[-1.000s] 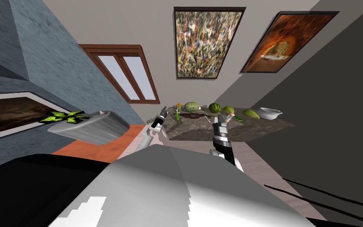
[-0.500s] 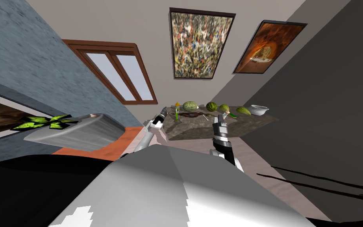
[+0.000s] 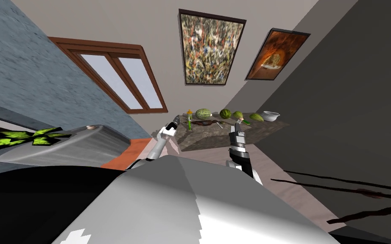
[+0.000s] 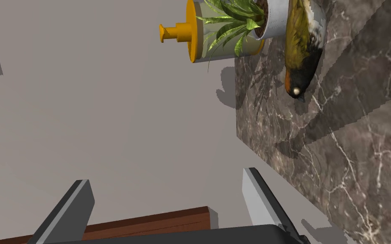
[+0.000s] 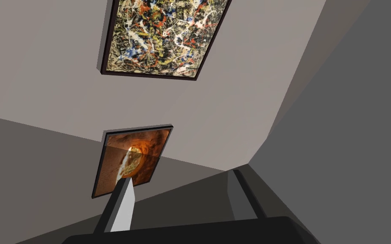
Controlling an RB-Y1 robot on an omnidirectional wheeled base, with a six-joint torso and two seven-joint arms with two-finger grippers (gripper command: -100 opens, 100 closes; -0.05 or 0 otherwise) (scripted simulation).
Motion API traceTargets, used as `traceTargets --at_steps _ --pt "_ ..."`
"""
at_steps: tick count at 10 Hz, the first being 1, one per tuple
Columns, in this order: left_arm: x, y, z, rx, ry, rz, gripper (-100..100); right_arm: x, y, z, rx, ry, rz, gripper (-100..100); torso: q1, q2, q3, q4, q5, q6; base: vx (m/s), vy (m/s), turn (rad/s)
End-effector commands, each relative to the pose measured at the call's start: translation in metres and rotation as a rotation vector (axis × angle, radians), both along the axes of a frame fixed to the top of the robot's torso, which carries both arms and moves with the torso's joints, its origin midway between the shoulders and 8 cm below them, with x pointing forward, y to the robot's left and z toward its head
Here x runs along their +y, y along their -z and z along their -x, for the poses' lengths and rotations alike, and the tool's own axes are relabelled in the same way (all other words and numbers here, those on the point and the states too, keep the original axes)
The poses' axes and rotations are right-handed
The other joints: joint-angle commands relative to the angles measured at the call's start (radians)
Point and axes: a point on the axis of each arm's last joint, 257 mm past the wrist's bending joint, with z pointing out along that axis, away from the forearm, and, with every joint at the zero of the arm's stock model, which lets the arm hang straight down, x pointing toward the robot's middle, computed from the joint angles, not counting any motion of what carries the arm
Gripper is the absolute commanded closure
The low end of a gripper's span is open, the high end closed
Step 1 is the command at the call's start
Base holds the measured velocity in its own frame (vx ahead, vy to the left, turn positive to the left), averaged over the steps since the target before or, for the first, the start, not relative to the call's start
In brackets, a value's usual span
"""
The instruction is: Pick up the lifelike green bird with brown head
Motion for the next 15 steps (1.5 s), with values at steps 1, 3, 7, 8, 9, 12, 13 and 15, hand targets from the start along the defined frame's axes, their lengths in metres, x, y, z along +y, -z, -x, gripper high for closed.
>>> traceTargets --at_steps 1,3,7,8,9,12,13,15 --pt "0.007 0.007 -0.008 0.043 -0.021 0.014 -100 0.0 0.0 0.0 0.0 0.0 0.0 0 0.0 0.0 0.0 0.0 0.0 0.0 -0.012 0.049 -0.124" --pt "0.01 0.015 -0.006 0.074 -0.032 0.015 -100 0.0 0.0 0.0 0.0 0.0 0.0 0 0.0 0.0 0.0 0.0 0.0 0.0 -0.013 0.034 -0.047" --pt "0.024 0.033 -0.018 0.181 -0.08 0.042 -100 0.0 0.0 0.0 0.0 0.0 0.0 0 0.0 -0.001 -0.001 0.0 0.0 0.0 -0.009 0.035 -0.122" --pt "0.028 0.035 -0.024 0.206 -0.092 0.054 -100 0.0 0.0 0.0 0.0 0.0 0.0 0 0.0 -0.001 -0.001 0.0 0.0 0.0 -0.002 0.044 -0.128" --pt "0.03 0.042 -0.022 0.233 -0.102 0.056 -100 0.0 0.0 0.0 0.0 0.0 0.0 0 0.0 -0.001 -0.001 0.0 0.0 0.0 -0.001 0.041 -0.085" --pt "0.036 0.052 -0.024 0.291 -0.126 0.07 -100 0.0 0.0 0.0 0.0 0.0 0.0 0 0.0 -0.002 -0.001 0.0 0.0 0.0 0.006 0.031 -0.074" --pt "0.039 0.057 -0.027 0.327 -0.14 0.083 -100 0.0 0.0 0.0 0.0 0.0 0.0 0 -0.002 -0.002 -0.001 0.0 0.0 0.0 0.007 0.02 -0.133" --pt "0.043 0.064 -0.028 0.378 -0.158 0.097 -100 0.0 0.0 0.0 0.0 0.0 0.0 0 -0.001 -0.002 -0.001 0.0 0.0 0.0 0.017 0.039 -0.128"
